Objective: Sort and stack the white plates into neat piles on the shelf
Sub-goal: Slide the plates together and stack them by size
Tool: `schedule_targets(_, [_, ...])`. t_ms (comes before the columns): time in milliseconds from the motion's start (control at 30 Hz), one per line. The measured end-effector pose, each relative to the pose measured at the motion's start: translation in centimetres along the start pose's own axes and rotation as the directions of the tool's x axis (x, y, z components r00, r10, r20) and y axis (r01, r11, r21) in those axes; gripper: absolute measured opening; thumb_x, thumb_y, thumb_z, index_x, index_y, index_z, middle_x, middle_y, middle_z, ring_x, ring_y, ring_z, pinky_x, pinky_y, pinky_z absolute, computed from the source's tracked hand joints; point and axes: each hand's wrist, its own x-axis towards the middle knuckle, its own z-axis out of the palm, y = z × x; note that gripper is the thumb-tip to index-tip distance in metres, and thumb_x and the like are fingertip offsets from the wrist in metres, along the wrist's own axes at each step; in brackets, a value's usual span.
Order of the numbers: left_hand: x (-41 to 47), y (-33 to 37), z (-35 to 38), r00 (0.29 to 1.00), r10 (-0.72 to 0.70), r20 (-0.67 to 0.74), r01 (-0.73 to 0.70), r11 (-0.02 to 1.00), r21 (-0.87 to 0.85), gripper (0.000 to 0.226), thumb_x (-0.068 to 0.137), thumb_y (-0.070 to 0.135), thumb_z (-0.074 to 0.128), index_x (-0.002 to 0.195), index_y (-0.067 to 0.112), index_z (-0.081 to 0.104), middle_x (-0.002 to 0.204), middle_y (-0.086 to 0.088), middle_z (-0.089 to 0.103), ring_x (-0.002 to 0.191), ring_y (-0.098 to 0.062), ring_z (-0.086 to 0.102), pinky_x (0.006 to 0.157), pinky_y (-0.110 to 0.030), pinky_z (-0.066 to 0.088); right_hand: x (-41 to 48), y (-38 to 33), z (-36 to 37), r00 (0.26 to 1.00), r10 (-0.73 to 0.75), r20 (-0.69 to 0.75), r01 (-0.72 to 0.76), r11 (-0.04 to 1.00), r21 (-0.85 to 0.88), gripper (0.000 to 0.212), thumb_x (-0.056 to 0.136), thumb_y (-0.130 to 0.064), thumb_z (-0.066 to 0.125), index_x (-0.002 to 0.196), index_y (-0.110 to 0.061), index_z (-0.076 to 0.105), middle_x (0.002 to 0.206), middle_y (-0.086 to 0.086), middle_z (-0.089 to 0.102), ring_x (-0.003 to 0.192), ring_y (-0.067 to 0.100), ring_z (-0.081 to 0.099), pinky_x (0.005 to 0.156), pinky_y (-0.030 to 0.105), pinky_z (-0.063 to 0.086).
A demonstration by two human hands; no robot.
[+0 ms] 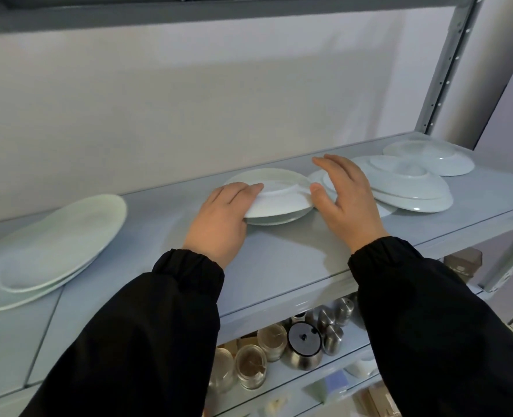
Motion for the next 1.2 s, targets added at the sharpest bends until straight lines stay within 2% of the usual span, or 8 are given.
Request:
schedule_targets(300, [-3.1, -3.2, -3.6, 0.975, -0.093, -0.201, 0.053, 0.979, -0.196, 0.062, 0.085, -0.011, 0.045, 0.138, 0.021, 0.054, 0.130, 0.001, 0.056, 0.118, -0.009, 0.047, 0.096, -0.003, 0.028, -0.6, -3.1, 1.3, 0.999, 0.033, -0.043, -0.029, 0.994, 0.106, 0.052, 0.099, -0.043, 0.035, 0.140, -0.018, 0.053, 0.140, 0.002, 0.052, 0.132, 0.016, 0.044, 0.109, 0.037, 0.037])
schedule_targets(467, [-4.9, -4.3, -6.6, 0.912, -0.193, -0.362, 0.070, 0.943, -0.326, 0.043, 0.098, 0.001, 0.045, 0.134, 0.021, 0.057, 0.122, 0.026, 0.052, 0.112, 0.015, 0.043, 0.097, -0.005, 0.031, -0.9, -6.6, 4.3, 0.999, -0.011, 0.049, 0.007, 0.997, 0.076, 0.053, 0.098, -0.044, 0.035, 0.140, -0.017, 0.053, 0.140, 0.000, 0.053, 0.132, 0.016, 0.044, 0.108, 0.031, 0.035])
schedule_targets(633, [-6.9, -5.5, -11.0, 0.784, -0.439, -0.439, 0.167, 0.830, -0.533, 0.034, 0.102, 0.016, 0.047, 0.123, 0.042, 0.051, 0.111, 0.020, 0.063, 0.100, 0.006, 0.057, 0.089, -0.011, 0.043, -1.8, -10.5, 7.1, 0.992, -0.059, 0.112, 0.045, 0.991, 0.125, 0.053, 0.097, -0.044, 0.036, 0.138, -0.017, 0.055, 0.142, 0.001, 0.052, 0.134, 0.017, 0.043, 0.112, 0.033, 0.033])
schedule_targets(733, [-8.5, -8.3, -13.8, 0.657, -0.625, -0.421, 0.206, 0.686, -0.698, 0.025, 0.100, 0.022, 0.050, 0.121, 0.034, 0.056, 0.105, 0.023, 0.066, 0.098, 0.011, 0.060, 0.084, -0.011, 0.047, -2.2, -13.4, 8.7, 0.985, -0.103, 0.135, 0.084, 0.987, 0.140, 0.053, 0.097, -0.043, 0.036, 0.138, -0.016, 0.056, 0.140, 0.001, 0.053, 0.132, 0.015, 0.044, 0.110, 0.027, 0.031])
schedule_targets(833, [-10.5, -12.0, -16.8, 0.559, -0.726, -0.400, 0.219, 0.595, -0.773, 0.027, 0.097, 0.025, 0.050, 0.122, 0.033, 0.057, 0.110, 0.017, 0.068, 0.100, 0.003, 0.063, 0.087, -0.020, 0.050, -2.9, -16.2, 10.3, 0.978, -0.142, 0.152, 0.115, 0.978, 0.173, 0.051, 0.097, -0.043, 0.038, 0.137, -0.018, 0.056, 0.140, 0.001, 0.052, 0.132, 0.013, 0.043, 0.109, 0.027, 0.031])
schedule_targets(1000, [-14.2, -18.0, -19.9, 0.473, -0.825, -0.310, 0.249, 0.463, -0.851, 0.042, 0.092, 0.015, 0.049, 0.128, 0.035, 0.055, 0.116, 0.013, 0.067, 0.107, -0.010, 0.064, 0.085, -0.031, 0.054, -3.8, -20.7, 13.4, 0.960, -0.212, 0.185, 0.174, 0.963, 0.204, 0.051, 0.097, -0.044, 0.039, 0.137, -0.019, 0.056, 0.141, 0.003, 0.052, 0.132, 0.015, 0.044, 0.109, 0.032, 0.035])
schedule_targets(1067, [-15.1, -19.9, -20.4, 0.477, -0.851, -0.221, 0.244, 0.370, -0.897, 0.048, 0.089, 0.009, 0.048, 0.130, 0.034, 0.053, 0.118, 0.006, 0.065, 0.109, -0.019, 0.063, 0.077, -0.035, 0.055, -3.9, -22.2, 14.7, 0.953, -0.225, 0.202, 0.179, 0.958, 0.223, 0.051, 0.097, -0.044, 0.039, 0.137, -0.018, 0.056, 0.141, 0.003, 0.052, 0.132, 0.016, 0.044, 0.109, 0.031, 0.033])
schedule_targets(1200, [-16.0, -22.0, -20.8, 0.572, -0.814, -0.107, 0.261, 0.304, -0.916, 0.053, 0.089, 0.002, 0.047, 0.134, 0.028, 0.049, 0.121, -0.002, 0.063, 0.108, -0.027, 0.063, 0.069, -0.039, 0.056, -3.7, -24.7, 16.9, 0.940, -0.262, 0.217, 0.206, 0.946, 0.249, 0.050, 0.097, -0.045, 0.040, 0.137, -0.018, 0.056, 0.139, 0.002, 0.053, 0.131, 0.014, 0.044, 0.109, 0.028, 0.033])
